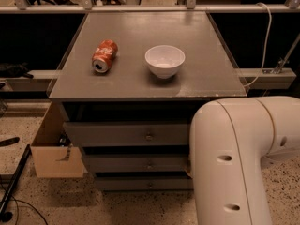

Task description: Open middle drawer

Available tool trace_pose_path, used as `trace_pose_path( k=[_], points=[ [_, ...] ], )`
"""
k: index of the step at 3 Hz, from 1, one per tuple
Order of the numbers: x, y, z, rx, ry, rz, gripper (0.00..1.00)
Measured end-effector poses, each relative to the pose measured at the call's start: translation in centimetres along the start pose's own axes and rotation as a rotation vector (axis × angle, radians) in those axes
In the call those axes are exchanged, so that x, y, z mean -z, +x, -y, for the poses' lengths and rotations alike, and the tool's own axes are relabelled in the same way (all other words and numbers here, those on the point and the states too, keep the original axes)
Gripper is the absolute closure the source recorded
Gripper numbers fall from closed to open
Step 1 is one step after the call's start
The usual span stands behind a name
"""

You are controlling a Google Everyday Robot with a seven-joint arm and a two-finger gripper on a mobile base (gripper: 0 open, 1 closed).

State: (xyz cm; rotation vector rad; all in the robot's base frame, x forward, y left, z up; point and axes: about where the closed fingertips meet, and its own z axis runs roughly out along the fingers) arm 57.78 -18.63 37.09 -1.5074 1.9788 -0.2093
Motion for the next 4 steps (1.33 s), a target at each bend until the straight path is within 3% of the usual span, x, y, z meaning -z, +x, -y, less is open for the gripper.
trace_pose_path(
  k=[1, 2, 4],
  points=[
    [0.0, 0.0, 0.0, 0.0, 0.0, 0.0, 0.93],
    [0.0, 0.0, 0.0, 0.0, 0.0, 0.0, 0.84],
    [0.0, 0.0, 0.0, 0.0, 0.0, 0.0, 0.38]
  ],
)
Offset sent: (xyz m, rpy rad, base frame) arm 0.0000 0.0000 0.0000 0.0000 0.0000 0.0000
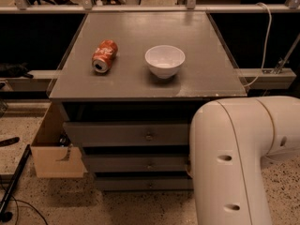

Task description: Open middle drawer

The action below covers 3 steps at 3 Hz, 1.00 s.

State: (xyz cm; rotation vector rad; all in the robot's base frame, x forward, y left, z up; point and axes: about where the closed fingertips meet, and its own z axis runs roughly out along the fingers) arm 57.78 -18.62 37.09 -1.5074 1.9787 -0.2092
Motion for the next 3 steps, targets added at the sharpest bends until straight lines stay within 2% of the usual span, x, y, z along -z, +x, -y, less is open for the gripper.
trace_pose_path(
  k=[1, 2, 3],
  points=[
    [0.0, 0.0, 0.0, 0.0, 0.0, 0.0, 0.07],
    [0.0, 0.0, 0.0, 0.0, 0.0, 0.0, 0.0],
    [0.0, 0.0, 0.0, 0.0, 0.0, 0.0, 0.0]
  ],
)
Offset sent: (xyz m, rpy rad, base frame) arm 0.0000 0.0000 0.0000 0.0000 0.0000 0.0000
